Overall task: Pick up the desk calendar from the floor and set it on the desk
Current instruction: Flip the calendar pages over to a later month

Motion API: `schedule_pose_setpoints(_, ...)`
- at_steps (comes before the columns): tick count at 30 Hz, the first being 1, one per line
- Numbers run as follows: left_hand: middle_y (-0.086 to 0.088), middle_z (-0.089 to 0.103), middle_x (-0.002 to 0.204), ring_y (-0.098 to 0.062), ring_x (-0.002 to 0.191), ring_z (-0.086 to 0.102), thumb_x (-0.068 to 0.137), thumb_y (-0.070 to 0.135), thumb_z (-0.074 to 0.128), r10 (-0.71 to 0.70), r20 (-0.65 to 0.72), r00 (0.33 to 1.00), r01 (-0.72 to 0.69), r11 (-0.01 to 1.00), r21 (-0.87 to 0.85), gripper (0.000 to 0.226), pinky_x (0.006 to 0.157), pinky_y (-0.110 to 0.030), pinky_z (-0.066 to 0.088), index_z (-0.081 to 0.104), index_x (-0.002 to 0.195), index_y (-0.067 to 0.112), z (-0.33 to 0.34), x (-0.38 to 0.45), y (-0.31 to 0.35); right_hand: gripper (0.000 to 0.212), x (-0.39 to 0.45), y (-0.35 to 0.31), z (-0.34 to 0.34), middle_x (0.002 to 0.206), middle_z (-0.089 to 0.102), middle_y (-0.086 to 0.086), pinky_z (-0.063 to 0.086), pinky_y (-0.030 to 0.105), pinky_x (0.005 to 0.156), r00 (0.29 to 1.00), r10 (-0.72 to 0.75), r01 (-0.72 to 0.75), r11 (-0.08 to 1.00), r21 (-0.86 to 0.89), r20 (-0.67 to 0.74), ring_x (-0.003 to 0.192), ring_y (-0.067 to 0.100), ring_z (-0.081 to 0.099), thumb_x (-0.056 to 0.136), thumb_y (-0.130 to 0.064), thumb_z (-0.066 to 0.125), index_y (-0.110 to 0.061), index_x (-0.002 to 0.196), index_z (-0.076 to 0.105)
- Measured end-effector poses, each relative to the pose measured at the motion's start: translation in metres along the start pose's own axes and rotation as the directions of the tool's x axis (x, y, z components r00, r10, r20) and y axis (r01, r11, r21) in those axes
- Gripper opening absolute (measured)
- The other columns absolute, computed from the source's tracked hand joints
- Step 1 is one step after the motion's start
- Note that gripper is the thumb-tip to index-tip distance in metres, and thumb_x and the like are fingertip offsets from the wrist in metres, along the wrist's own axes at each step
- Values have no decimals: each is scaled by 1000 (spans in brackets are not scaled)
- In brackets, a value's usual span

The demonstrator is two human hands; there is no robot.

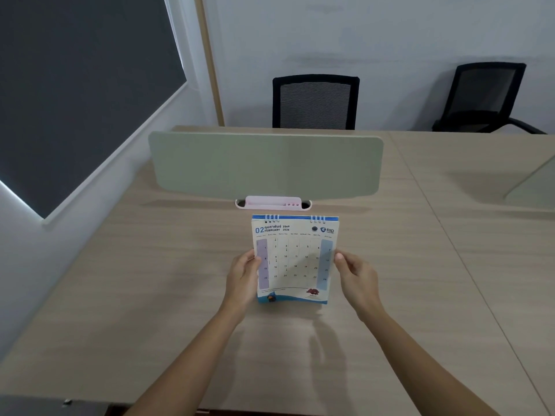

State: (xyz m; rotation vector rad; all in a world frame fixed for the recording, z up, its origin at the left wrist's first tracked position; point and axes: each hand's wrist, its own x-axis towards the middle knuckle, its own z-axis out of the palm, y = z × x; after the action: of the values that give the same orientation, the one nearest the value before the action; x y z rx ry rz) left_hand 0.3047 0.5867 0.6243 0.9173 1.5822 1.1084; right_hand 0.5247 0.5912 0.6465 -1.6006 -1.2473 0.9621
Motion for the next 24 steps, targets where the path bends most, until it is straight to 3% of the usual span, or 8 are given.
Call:
schedule_pose_setpoints(4, 3, 60, 131, -14, 118, 63, 81, 47, 47, 23, 15, 1000, -24, 999, 22, 44, 102, -45, 52, 65, 120, 38, 3, 15, -14, 30, -1, -1, 4, 97, 63, -15, 44, 28, 77, 1000, 8, -8, 1000, -11, 18, 91, 8, 55, 96, -23, 45, -23, 115, 67)
schedule_pose_setpoints(9, 4, 62, 129, -14, 119, 63, 82, 47, 50, 24, 12, 1000, -24, 1000, 7, 43, 104, -47, 50, 67, 119, 36, 0, 15, -14, 30, -2, -3, 6, 99, 63, -9, 49, 26, 72, 1000, 8, -8, 1000, -16, 14, 92, 11, 56, 96, -23, 43, -24, 115, 66)
schedule_pose_setpoints(13, 6, 62, 129, -13, 120, 62, 84, 46, 50, 16, 25, 1000, -17, 1000, 20, 39, 105, -47, 49, 67, 118, 38, -1, 15, -20, 29, -6, -9, 10, 93, 60, -17, 51, 41, 81, 1000, 9, -10, 1000, -22, -7, 92, 14, 54, 96, -21, 43, -21, 113, 66)
schedule_pose_setpoints(18, 2, 63, 127, -15, 115, 64, 88, 35, 51, 1, -5, 1000, -1, 1000, 7, 34, 103, -47, 50, 68, 117, 27, -2, 2, -2, 30, -8, -11, 8, 93, 64, -10, 49, 40, 83, 1000, 12, -13, 999, -39, -27, 93, 15, 57, 95, -20, 44, -25, 112, 68)
schedule_pose_setpoints(21, 1, 65, 123, -17, 113, 65, 87, 34, 50, -11, -17, 1000, 11, 1000, 25, 32, 102, -46, 51, 70, 110, 25, -1, -7, 10, 29, -10, -10, 5, 91, 71, -6, 48, 38, 75, 999, 11, -13, 998, -56, -41, 86, 16, 60, 94, -22, 45, -27, 104, 71)
schedule_pose_setpoints(24, -3, 69, 112, -21, 105, 66, 94, 28, 47, 4, -45, 999, 1, 994, 109, 26, 91, -41, 52, 68, 100, 15, 0, -17, 23, 27, -14, -15, 2, 82, 69, -5, 48, 36, 73, 998, 24, -28, 998, -51, -63, 76, 11, 58, 94, -20, 45, -21, 99, 72)
